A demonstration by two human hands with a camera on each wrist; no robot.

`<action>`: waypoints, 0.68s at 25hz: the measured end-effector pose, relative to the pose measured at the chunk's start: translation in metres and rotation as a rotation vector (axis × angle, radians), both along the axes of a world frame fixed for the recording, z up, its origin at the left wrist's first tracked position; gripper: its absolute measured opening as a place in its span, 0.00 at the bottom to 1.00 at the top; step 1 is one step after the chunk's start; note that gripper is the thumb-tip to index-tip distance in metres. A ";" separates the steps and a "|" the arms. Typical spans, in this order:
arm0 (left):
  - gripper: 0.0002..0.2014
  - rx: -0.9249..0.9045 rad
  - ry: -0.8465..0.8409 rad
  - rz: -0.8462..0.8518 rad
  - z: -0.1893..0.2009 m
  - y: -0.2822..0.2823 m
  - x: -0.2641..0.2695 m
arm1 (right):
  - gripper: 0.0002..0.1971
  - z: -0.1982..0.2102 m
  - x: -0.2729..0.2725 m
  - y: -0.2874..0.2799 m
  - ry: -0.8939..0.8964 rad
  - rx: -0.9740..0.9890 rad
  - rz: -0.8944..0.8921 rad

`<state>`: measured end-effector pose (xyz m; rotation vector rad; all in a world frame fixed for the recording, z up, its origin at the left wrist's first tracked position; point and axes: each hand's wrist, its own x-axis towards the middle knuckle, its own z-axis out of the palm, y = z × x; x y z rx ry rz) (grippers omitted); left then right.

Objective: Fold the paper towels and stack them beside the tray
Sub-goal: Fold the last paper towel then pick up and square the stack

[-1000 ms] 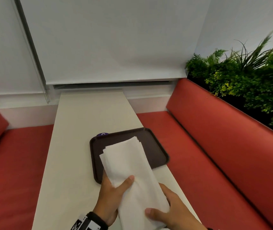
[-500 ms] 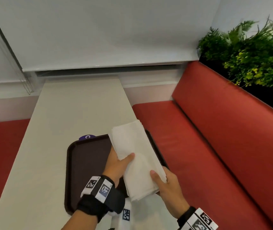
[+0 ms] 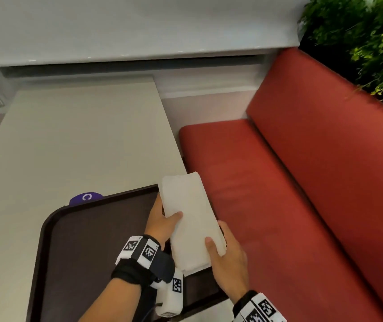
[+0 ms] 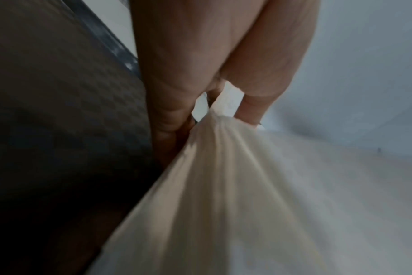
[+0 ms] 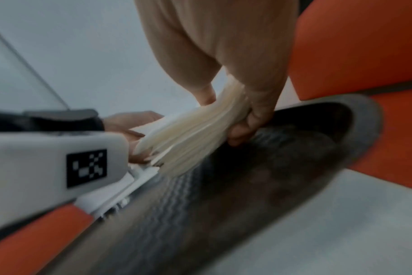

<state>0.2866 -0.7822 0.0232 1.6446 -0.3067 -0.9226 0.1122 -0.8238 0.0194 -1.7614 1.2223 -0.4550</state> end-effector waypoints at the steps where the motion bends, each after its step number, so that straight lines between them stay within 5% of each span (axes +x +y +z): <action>1: 0.31 0.049 -0.061 0.009 -0.006 -0.002 -0.001 | 0.22 -0.005 0.000 0.001 0.082 -0.075 0.019; 6: 0.38 0.400 -0.584 -0.046 -0.002 0.001 -0.012 | 0.20 -0.011 -0.002 0.007 0.244 -0.355 0.066; 9: 0.24 0.606 -1.013 -0.359 0.005 0.010 -0.025 | 0.15 -0.010 -0.006 0.005 0.299 -0.480 0.138; 12: 0.23 0.776 -0.971 -0.632 -0.001 0.015 -0.034 | 0.18 -0.008 -0.010 0.005 0.434 -0.348 0.213; 17: 0.26 0.752 -0.822 -0.697 0.024 0.022 -0.041 | 0.23 0.014 -0.019 0.008 0.418 -0.153 0.255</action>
